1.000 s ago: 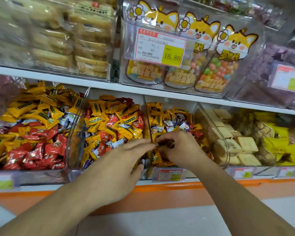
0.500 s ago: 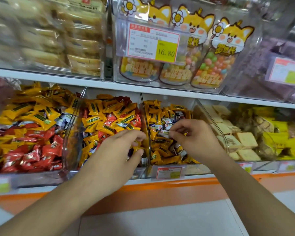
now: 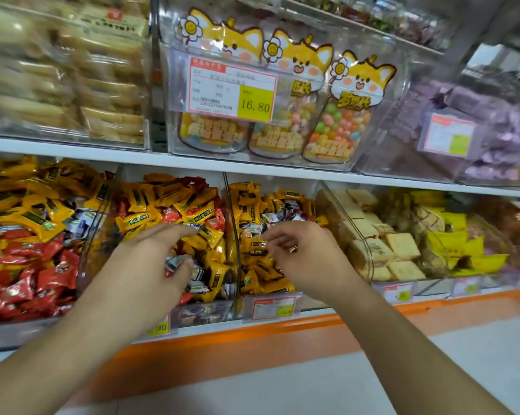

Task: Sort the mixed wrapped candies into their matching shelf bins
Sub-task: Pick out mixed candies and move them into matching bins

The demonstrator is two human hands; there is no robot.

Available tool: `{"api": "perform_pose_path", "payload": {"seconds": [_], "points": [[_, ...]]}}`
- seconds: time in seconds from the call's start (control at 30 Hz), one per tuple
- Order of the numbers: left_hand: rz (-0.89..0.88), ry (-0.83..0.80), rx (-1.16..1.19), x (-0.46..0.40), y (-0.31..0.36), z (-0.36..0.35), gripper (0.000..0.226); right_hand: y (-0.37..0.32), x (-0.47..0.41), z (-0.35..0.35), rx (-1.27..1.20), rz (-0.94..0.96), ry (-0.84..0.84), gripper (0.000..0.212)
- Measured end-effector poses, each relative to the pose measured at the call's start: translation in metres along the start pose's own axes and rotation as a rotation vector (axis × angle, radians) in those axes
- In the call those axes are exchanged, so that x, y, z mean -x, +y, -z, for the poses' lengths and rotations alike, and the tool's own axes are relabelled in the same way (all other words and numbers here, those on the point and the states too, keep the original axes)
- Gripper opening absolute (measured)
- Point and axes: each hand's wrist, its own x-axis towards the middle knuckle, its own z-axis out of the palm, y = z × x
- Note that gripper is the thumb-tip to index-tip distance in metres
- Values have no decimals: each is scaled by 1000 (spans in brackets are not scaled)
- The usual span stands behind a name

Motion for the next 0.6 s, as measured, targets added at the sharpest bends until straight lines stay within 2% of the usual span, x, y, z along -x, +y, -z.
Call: {"api": "perform_pose_path", "payload": {"seconds": [0.23,0.3,0.37,0.43,0.5,0.6], "points": [[-194,-75,9,0,12,-19,46,43,0,43,217,-148,171,40],[-236,-61,-16,-2,18,-22,44,55,4,59,271,-214,267,32],[-281,-47,-32,-7,30,-24,42,65,8,69,316,-269,354,16],[-333,-53,-21,-20,48,-32,40,74,11,72,332,-277,364,10],[-352,-91,-7,-39,70,-45,38,80,12,74,310,-291,355,12],[-379,-159,-12,-77,100,-77,36,88,15,82,264,-336,350,28]]}}
